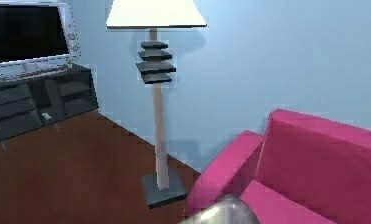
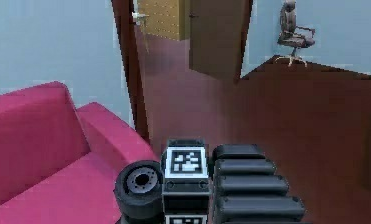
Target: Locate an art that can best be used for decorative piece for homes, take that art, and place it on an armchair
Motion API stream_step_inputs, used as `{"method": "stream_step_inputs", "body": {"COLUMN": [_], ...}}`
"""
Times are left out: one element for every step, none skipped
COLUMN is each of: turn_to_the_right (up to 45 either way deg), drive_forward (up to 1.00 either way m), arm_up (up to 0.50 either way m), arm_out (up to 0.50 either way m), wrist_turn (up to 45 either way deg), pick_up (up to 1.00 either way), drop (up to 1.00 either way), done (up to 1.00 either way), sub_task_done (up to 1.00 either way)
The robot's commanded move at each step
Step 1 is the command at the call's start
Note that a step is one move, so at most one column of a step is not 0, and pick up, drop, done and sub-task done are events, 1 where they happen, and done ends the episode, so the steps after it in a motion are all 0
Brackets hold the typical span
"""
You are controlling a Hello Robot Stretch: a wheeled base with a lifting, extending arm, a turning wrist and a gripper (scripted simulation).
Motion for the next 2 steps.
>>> {"method": "stream_step_inputs", "body": {"turn_to_the_right": [39.0, -45.0], "drive_forward": [0.00, 0.00], "arm_up": [0.00, 0.00], "arm_out": [0.00, 0.00], "wrist_turn": [0.0, 0.0], "pick_up": [0.00, 0.00], "drop": [0.00, 0.00], "done": [0.00, 0.00], "sub_task_done": [0.00, 0.00]}}
